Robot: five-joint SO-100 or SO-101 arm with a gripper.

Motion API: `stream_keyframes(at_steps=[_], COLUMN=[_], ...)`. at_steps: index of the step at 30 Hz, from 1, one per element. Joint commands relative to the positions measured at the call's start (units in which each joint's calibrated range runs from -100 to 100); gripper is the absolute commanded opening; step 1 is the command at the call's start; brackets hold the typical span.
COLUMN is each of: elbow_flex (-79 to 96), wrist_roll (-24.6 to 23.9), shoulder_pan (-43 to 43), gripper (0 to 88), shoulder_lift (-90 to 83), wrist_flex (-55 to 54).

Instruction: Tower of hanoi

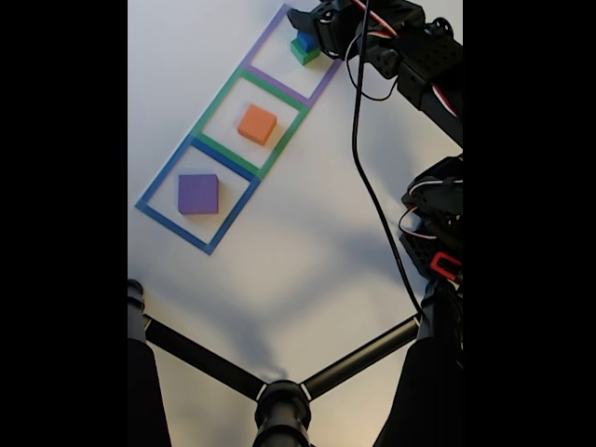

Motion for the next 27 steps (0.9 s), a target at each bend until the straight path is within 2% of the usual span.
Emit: stream_keyframes(at_steps=[1,6,12,18,22,27], elbow_flex=[-15.76,-30.48,-38.02,-38.20,-34.75,-20.94], wrist_roll=[0.00,0.00,0.00,0.00,0.00,0.00], shoulder_pan=[-2.10,-5.68,-10.41,-14.53,-15.98,-14.99], gripper=[0.0,0.0,0.0,0.7,3.4,18.9], shoulder_lift=[-7.73,-9.66,-13.42,-15.75,-16.55,-20.39], wrist_flex=[27.31,47.87,60.90,65.43,64.38,55.40])
